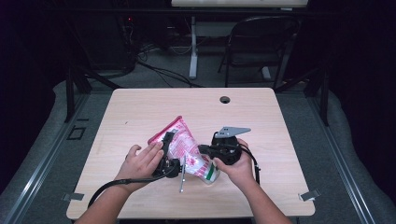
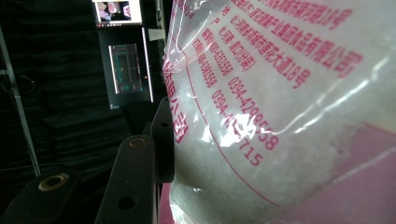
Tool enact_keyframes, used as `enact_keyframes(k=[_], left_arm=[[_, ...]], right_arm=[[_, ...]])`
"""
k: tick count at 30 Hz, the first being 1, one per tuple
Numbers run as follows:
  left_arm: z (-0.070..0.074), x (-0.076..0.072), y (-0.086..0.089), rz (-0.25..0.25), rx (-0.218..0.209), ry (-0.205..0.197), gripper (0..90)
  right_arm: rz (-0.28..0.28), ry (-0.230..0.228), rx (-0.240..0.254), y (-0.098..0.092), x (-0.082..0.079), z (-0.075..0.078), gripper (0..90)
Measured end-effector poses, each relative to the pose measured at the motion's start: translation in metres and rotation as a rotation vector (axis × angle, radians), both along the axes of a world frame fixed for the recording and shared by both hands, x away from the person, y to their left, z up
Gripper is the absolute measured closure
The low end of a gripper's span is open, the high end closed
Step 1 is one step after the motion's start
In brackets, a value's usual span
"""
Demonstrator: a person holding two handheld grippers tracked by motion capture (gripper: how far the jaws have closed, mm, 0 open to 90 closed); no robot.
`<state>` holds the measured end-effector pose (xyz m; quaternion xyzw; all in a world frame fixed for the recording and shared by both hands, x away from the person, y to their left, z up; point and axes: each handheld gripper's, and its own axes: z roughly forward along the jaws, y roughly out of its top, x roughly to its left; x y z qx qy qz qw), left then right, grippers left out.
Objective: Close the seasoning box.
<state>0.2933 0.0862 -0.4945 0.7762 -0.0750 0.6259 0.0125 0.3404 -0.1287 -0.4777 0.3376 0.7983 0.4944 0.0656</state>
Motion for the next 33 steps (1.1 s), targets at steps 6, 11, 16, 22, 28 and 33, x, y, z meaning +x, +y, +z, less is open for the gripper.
enact_keyframes(k=[6,11,16,22,28,33], left_arm=[[0.0001,-0.0003,-0.0006,0.0,0.007,0.002,60.0],[0.0005,-0.0005,-0.0015,-0.007,0.013,-0.011,60.0],[0.0001,0.0001,-0.0015,-0.004,0.013,0.005,60.1],[0.0005,0.0005,-0.0012,-0.006,0.019,0.009,60.2],[0.0014,0.0003,-0.0021,-0.015,0.038,-0.005,60.4],[0.0017,0.0005,-0.0024,-0.012,0.038,0.001,60.6]], right_arm=[[-0.004,0.002,0.005,-0.0004,-0.0004,-0.0007,90.0],[-0.004,0.003,0.002,-0.001,-0.0008,-0.0009,90.0],[-0.003,0.004,-0.002,-0.0009,-0.001,-0.0017,90.0],[-0.003,0.006,-0.002,-0.0008,-0.0012,-0.0018,90.0],[-0.004,0.007,-0.001,-0.0006,-0.0012,-0.0024,90.0],[-0.005,0.008,0.002,-0.0008,-0.001,-0.0025,90.0]])
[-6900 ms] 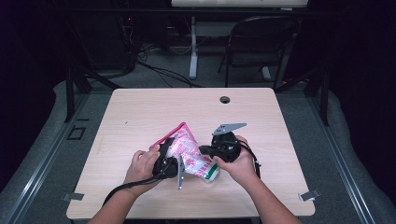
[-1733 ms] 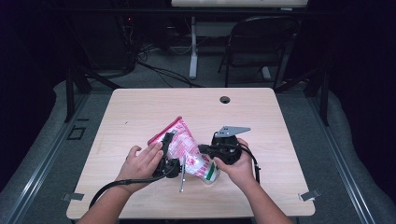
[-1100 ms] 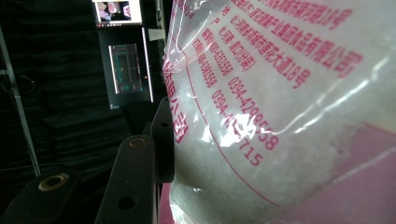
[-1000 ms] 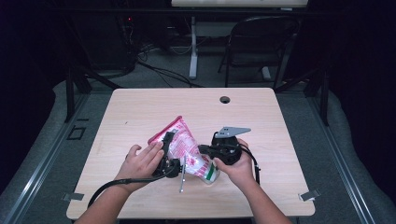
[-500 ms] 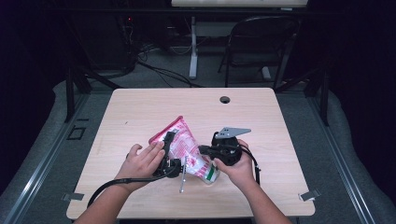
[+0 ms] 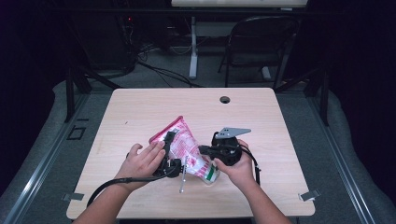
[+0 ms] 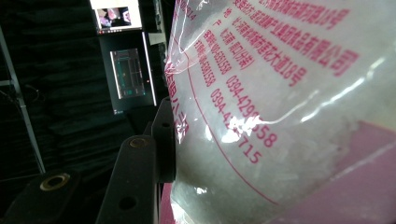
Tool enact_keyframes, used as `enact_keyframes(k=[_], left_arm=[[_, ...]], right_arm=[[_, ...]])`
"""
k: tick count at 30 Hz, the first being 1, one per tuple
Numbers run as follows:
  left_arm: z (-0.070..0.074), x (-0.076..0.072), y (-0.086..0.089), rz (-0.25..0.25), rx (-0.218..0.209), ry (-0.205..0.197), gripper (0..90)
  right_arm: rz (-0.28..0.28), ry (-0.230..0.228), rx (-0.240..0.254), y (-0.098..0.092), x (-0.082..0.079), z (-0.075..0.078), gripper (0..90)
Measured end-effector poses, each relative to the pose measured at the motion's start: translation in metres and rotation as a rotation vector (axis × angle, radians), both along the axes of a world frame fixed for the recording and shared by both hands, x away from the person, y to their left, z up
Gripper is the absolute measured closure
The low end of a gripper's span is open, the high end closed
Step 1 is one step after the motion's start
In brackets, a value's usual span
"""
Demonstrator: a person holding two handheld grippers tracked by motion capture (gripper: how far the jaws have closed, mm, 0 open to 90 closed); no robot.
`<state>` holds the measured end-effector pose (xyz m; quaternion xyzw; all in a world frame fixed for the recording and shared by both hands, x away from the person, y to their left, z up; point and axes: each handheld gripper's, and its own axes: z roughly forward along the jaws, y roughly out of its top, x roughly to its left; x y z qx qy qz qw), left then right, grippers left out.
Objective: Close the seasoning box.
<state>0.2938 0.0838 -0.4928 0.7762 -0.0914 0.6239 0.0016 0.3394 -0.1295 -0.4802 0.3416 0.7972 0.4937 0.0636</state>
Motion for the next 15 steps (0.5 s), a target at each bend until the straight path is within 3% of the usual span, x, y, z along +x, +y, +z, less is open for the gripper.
enact_keyframes(k=[15], left_arm=[[0.0022,-0.0001,-0.0016,-0.009,0.017,-0.016,61.3]], right_arm=[[-0.006,-0.001,0.002,-0.0005,0.0005,-0.0005,90.0]])
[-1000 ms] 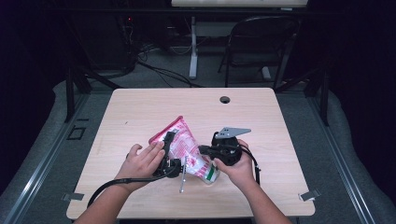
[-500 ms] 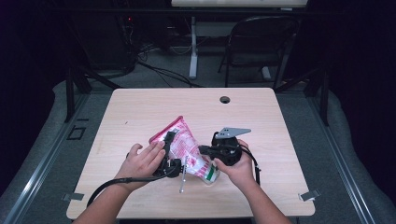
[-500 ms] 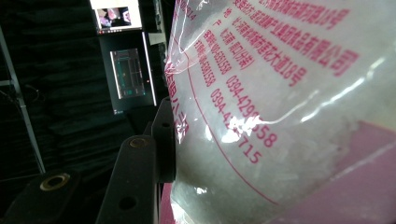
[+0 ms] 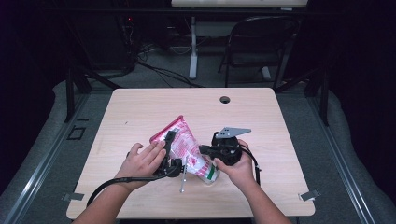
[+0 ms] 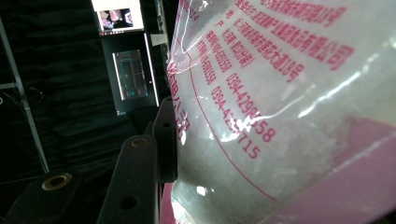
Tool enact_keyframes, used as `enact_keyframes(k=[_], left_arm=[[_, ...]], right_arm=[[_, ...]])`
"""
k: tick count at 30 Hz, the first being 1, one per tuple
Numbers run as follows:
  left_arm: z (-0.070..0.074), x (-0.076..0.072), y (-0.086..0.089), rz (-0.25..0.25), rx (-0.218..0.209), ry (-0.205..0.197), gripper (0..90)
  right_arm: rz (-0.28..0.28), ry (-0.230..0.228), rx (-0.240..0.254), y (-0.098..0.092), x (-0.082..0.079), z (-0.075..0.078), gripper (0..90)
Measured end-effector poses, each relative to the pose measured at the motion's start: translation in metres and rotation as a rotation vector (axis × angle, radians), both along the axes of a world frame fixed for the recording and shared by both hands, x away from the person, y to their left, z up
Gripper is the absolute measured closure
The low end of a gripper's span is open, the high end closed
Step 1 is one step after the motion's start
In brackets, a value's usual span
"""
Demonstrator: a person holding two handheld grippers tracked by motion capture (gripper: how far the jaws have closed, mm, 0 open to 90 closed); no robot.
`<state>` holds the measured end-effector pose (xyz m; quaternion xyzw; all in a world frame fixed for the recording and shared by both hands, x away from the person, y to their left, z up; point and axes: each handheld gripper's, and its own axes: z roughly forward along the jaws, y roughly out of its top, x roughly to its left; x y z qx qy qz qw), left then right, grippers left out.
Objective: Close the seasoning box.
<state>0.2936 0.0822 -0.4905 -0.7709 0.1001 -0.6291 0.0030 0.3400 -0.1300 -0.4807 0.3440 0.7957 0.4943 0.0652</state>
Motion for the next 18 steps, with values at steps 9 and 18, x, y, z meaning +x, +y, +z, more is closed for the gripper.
enact_keyframes(k=[9,18], left_arm=[[0.001,-0.0002,-0.0009,0.003,0.009,0.004,62.1],[0.0017,-0.0022,-0.0018,-0.004,0.023,-0.025,63.7]], right_arm=[[-0.003,0.001,0.0,0.0,0.0007,-0.0008,90.0],[-0.003,-0.001,0.004,-0.0005,0.0001,-0.0007,90.0]])
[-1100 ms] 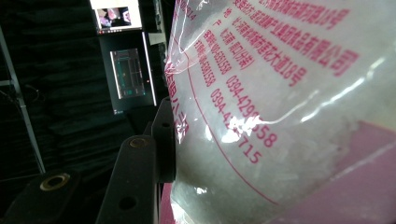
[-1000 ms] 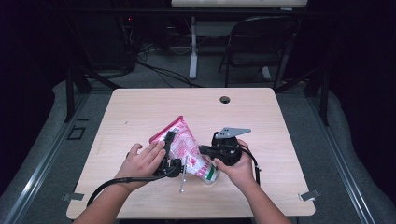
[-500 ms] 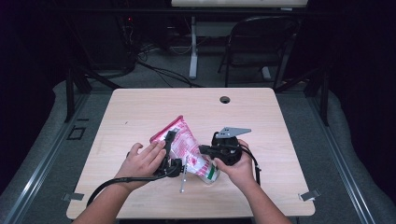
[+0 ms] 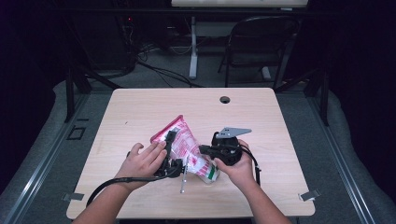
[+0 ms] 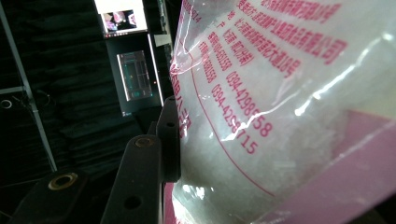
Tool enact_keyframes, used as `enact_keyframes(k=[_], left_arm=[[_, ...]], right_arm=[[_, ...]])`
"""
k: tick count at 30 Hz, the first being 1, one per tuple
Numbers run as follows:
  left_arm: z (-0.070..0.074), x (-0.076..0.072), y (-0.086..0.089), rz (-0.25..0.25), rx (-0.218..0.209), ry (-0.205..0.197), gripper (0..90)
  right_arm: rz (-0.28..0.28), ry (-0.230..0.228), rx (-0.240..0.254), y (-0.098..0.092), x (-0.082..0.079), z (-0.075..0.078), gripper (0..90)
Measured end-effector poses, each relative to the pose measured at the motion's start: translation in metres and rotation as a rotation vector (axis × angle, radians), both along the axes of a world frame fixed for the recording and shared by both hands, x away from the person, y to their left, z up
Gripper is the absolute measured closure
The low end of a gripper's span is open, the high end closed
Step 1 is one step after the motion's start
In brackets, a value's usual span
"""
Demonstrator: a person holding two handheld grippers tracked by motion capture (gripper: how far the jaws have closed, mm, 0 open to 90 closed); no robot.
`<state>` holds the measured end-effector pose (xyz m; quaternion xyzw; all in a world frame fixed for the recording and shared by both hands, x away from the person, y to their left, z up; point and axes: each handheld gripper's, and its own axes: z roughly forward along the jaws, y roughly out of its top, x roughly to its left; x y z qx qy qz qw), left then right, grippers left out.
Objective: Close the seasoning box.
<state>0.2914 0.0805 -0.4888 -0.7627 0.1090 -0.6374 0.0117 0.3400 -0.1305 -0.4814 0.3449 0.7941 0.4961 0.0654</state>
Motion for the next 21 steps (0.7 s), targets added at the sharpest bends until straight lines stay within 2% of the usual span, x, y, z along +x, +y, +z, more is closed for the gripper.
enact_keyframes(k=[7,17,19,21], left_arm=[[-0.0004,-0.0005,-0.0006,-0.002,-0.005,-0.005,64.3],[-0.0011,-0.0007,-0.0008,0.003,0.009,-0.002,64.9],[-0.001,-0.0009,-0.0015,-0.002,0.016,-0.018,65.0],[-0.0016,-0.0008,-0.0012,0.005,0.01,-0.004,65.1]], right_arm=[[-0.002,-0.001,0.002,-0.0005,-0.0011,0.0008,90.0],[0.0,0.001,0.005,-0.0005,-0.0014,0.0012,90.0],[-0.001,0.002,0.009,-0.0003,-0.0018,0.0016,90.0],[-0.001,0.001,0.009,-0.0002,-0.002,0.0016,90.0]])
